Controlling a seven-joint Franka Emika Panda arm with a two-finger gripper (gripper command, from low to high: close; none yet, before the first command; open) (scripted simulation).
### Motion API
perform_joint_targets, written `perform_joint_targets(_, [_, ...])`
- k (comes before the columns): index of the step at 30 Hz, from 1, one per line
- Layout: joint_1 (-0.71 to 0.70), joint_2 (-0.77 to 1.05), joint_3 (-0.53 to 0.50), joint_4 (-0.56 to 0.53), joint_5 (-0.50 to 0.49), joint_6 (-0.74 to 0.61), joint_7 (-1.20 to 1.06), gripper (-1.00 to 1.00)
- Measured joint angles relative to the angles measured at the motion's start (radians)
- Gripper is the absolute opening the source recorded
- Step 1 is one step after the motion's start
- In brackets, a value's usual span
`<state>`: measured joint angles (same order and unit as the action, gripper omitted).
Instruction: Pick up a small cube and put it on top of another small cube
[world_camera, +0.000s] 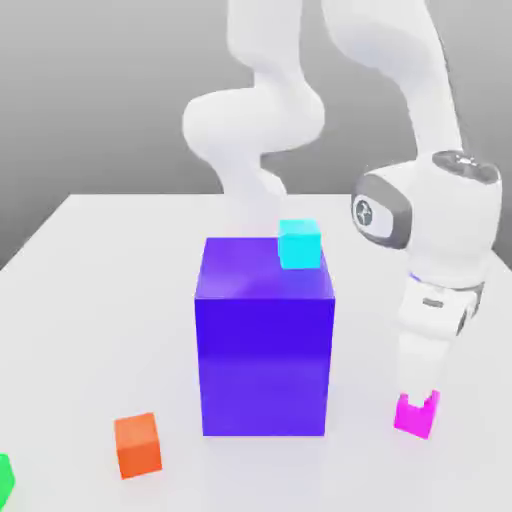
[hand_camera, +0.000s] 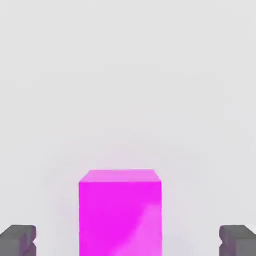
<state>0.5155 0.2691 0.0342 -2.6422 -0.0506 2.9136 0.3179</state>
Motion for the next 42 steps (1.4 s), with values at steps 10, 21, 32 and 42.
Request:
perform_joint_targets(10, [0.006, 0.053, -0.007, 0.009, -0.009, 0.041, 0.007, -1.0])
perform_joint_targets(21, [-0.221, -0.047, -0.124, 0.131, 0.097, -0.22, -0.164, -1.0])
perform_joint_targets(32, [-0.565, 0.038, -0.326, 0.356, 0.207, -0.369, -0.412, -1.0])
perform_joint_targets(42, [-0.756, 0.2, -0.341, 0.495, 0.31, -0.337, -0.55, 1.0])
